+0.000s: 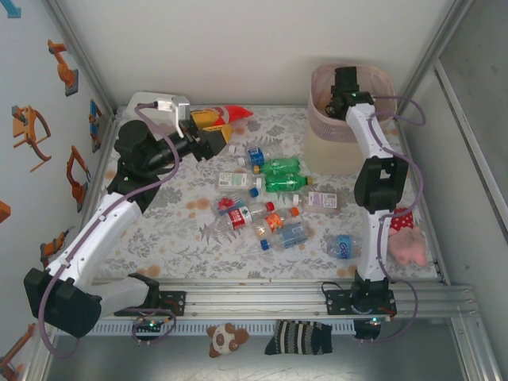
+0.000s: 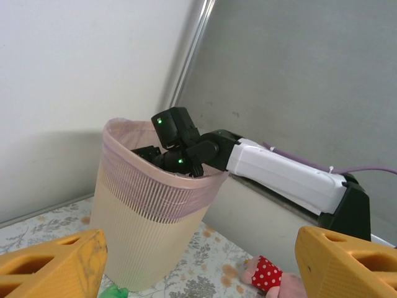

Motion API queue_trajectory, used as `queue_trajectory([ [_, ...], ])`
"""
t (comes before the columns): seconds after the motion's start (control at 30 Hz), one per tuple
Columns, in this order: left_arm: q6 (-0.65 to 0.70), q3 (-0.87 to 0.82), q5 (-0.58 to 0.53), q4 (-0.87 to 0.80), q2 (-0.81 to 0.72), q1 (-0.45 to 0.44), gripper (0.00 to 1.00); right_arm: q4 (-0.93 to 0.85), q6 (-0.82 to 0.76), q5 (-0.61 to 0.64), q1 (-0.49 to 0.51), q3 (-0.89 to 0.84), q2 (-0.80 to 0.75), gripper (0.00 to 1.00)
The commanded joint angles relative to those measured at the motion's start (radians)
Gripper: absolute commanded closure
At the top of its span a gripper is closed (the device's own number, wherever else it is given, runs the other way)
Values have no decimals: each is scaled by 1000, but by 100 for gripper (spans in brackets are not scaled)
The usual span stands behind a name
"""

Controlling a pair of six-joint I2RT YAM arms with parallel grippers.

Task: Put the plastic bottles in the bin

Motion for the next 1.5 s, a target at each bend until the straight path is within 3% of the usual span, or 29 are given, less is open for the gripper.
queue_trajectory([
  [0.0,-5,-5,-10,-6,8,1,21,-21,14,45,1,3,-100,19],
  [0.37,-12,-2,-28,-34,18,2,22,5,-17,38,2,-68,-229,19],
  [0.57,-13,1,-47,-62,19,-1,22,19,-108,15,1,-100,-291,19],
  [1.0,86,44,-205,-401,26,-19,25,194,-739,-157,1,-278,-502,24],
  [1.23,119,26,-246,-537,50,-29,27,166,-879,-214,2,-346,-610,26],
  [1.47,194,-44,-320,-542,39,-30,27,108,-984,-413,6,-376,-689,30],
])
